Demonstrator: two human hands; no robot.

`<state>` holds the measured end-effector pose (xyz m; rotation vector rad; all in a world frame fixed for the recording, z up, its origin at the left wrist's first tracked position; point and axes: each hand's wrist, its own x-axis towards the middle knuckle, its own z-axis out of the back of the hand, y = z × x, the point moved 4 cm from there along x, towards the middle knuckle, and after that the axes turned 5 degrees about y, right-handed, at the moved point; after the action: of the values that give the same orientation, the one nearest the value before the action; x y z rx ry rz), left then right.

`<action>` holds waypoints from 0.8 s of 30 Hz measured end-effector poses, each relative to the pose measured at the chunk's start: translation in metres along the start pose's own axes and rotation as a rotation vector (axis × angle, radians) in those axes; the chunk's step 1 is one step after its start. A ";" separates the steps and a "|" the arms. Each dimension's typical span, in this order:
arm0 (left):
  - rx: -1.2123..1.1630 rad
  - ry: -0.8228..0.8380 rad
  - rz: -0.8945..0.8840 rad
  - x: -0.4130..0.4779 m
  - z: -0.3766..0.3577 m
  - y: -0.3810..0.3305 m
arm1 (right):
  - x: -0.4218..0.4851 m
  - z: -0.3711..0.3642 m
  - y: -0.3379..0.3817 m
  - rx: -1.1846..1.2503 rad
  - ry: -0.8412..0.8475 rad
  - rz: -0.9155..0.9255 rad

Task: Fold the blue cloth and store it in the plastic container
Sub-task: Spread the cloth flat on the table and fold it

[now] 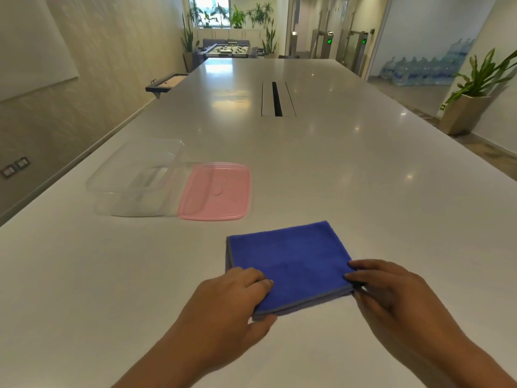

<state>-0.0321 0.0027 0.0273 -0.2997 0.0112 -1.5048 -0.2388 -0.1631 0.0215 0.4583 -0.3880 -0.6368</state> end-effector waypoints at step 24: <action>0.102 -0.284 0.148 0.043 0.063 0.012 | 0.052 0.063 0.035 0.166 -0.346 0.207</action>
<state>-0.0049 -0.0268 0.0935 -0.4191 -0.2638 -1.3006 -0.2131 -0.1895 0.1025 0.4582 -0.8111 -0.4832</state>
